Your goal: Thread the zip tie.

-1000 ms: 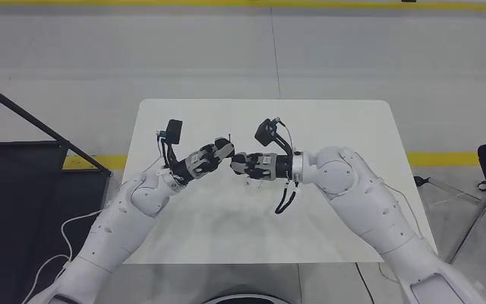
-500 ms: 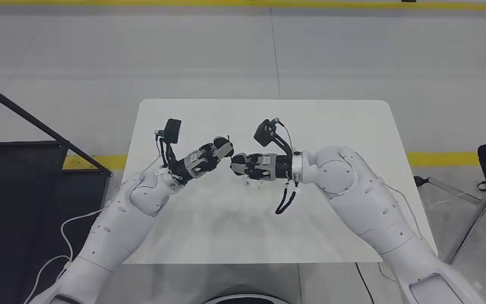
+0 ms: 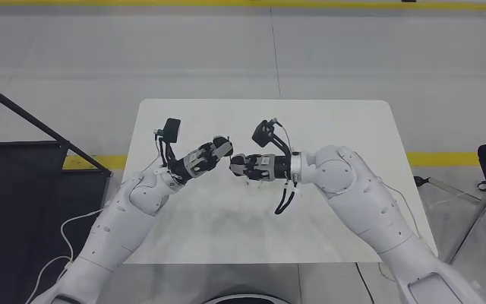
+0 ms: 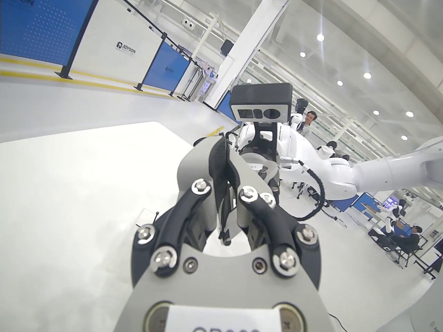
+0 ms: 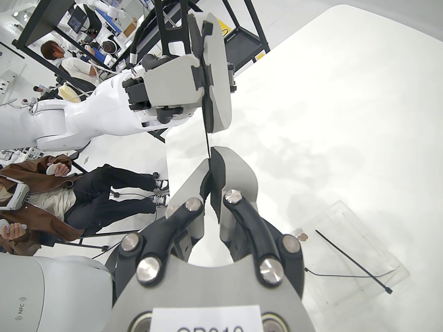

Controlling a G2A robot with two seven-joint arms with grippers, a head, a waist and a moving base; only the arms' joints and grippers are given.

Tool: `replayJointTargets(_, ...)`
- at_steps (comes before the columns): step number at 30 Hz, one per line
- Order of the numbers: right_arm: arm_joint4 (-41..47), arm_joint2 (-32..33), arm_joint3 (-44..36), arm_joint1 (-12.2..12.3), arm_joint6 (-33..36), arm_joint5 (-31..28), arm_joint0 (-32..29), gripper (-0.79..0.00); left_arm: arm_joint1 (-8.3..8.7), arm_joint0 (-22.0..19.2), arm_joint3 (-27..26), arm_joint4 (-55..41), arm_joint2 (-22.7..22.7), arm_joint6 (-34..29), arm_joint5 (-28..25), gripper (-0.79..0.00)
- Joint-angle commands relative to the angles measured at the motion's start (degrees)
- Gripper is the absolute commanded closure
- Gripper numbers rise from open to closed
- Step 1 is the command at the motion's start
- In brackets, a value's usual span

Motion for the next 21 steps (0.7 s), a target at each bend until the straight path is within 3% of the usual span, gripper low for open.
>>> replayJointTargets(1,0.02,0.03,0.03,-0.05,0.16,0.03,0.01,0.000,-0.07,0.04,0.01,0.07,-0.12,-0.14,-0.05,-0.006)
replayJointTargets(17,0.19,0.53,0.47,-0.36,0.99,-0.10,-0.03,0.000,-0.63,0.38,0.13,0.59,-1.12,-0.73,-0.35,0.000)
replayJointTargets(19,0.37,0.82,0.61,-0.31,1.47,0.07,0.00,-0.302,-0.64,0.45,0.09,0.97,-1.57,-0.55,-0.38,0.000)
replayJointTargets(21,0.92,1.27,0.67,-0.11,3.03,0.46,-0.04,-0.440,-0.55,0.70,0.01,1.36,-2.38,-0.38,-0.44,0.000)
